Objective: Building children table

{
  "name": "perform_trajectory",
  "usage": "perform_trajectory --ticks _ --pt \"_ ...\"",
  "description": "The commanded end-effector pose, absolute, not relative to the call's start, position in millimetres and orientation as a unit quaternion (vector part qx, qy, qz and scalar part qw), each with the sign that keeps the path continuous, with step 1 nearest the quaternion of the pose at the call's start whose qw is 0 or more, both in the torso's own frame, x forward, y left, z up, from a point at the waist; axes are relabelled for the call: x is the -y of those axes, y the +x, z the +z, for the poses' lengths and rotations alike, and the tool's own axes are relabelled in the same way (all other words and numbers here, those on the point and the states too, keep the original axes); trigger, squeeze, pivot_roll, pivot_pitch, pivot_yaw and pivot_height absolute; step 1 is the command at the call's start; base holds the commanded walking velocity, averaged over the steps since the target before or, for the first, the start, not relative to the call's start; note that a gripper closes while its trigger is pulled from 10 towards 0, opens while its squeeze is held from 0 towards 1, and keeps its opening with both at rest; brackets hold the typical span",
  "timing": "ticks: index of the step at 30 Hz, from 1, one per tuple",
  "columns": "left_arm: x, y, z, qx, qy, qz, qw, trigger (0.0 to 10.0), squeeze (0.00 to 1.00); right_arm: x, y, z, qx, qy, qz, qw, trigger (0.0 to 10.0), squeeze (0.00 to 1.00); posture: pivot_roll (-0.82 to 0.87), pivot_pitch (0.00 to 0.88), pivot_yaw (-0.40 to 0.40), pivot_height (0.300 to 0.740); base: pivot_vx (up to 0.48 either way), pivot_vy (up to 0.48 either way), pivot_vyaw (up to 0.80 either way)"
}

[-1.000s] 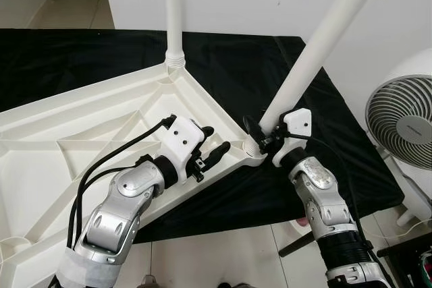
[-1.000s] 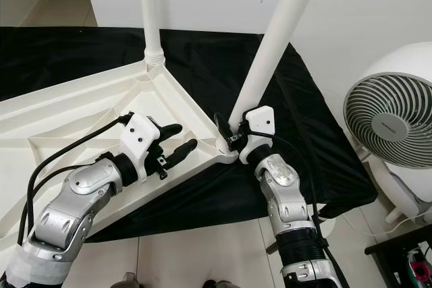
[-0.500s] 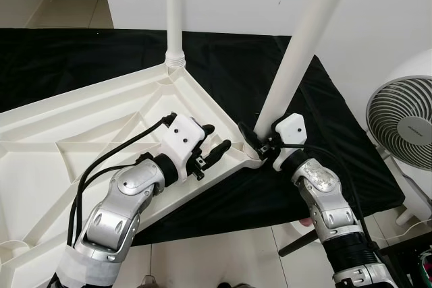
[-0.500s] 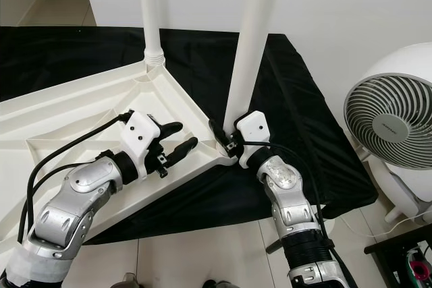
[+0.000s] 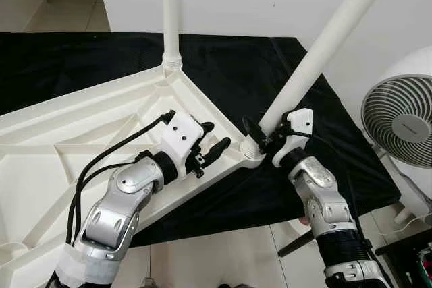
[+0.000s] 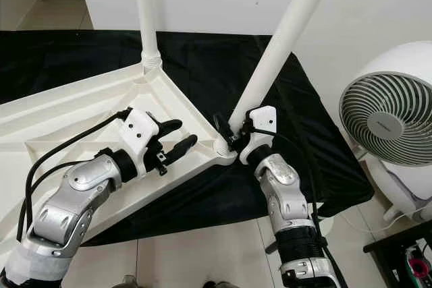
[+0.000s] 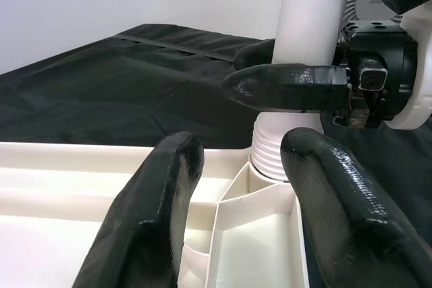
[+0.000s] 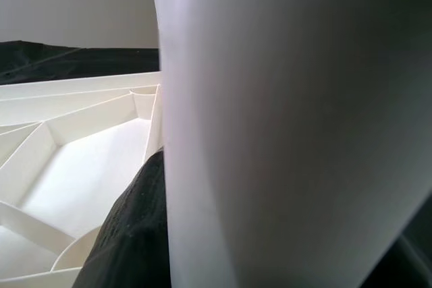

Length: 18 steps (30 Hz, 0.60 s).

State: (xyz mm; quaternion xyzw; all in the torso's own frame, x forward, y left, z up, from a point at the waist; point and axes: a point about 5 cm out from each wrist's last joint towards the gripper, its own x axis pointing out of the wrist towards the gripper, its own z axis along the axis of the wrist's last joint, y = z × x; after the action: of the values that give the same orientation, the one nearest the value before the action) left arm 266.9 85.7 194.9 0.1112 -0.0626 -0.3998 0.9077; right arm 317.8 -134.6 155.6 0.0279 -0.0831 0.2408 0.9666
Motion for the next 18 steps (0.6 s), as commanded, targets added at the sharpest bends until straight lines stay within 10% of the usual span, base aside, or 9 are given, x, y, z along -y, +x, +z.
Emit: perform_trajectory --ticks 1,18 --pt "-84 264 201 0.076 0.114 -0.406 0.904 10.0 0.0 135 309 125 0.024 0.021 0.236 0.971 10.0 0.0 0.19 0.13 -0.066 0.74 0.0 0.0 0.0" --pt "-86 266 204 0.079 0.115 -0.405 0.903 10.0 0.0 140 320 128 0.013 0.002 0.197 0.98 10.0 0.0 0.19 0.128 -0.06 0.74 0.0 0.0 0.0"
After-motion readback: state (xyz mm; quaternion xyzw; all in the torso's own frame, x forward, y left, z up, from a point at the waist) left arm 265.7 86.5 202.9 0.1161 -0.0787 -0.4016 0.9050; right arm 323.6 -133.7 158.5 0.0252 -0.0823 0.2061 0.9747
